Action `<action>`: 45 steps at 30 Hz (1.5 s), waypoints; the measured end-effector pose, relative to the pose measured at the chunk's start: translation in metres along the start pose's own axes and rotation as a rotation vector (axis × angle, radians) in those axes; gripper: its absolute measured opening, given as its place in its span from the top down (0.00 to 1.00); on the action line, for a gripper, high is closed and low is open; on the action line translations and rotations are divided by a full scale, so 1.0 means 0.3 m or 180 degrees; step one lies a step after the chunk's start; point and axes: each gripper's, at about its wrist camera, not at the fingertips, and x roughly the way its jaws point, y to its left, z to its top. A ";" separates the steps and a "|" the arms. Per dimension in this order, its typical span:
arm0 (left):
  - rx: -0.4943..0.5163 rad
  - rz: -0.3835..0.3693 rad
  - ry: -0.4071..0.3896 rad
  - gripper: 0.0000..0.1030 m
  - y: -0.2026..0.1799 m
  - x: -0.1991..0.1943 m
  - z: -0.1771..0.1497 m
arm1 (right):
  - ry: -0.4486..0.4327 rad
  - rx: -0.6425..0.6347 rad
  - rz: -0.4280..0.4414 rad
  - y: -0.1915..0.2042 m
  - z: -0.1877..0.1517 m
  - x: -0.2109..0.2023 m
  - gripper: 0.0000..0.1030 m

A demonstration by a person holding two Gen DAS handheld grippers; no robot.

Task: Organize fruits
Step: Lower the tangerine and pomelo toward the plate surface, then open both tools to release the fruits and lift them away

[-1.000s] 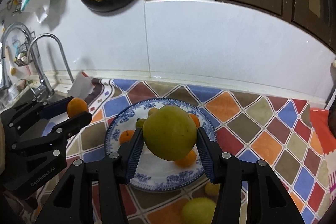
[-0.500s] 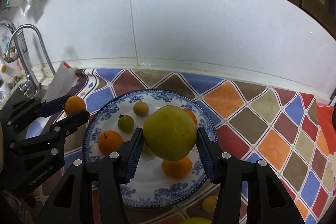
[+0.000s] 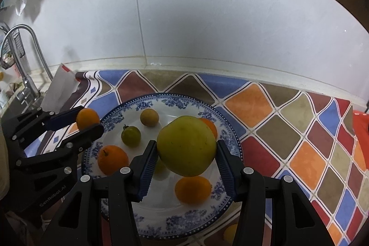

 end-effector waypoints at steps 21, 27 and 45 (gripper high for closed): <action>-0.0107 0.0093 -0.0211 0.39 -0.013 -0.166 0.013 | -0.0230 0.0101 -0.0109 -0.014 -0.020 -0.129 0.37; -0.0130 0.0119 -0.0291 0.32 -0.028 -0.248 0.015 | -0.0341 0.0066 -0.0156 -0.011 -0.041 -0.212 0.33; -0.0161 0.0165 -0.0466 0.28 -0.140 -0.490 -0.021 | -0.0725 -0.0070 -0.0256 -0.012 -0.132 -0.476 0.33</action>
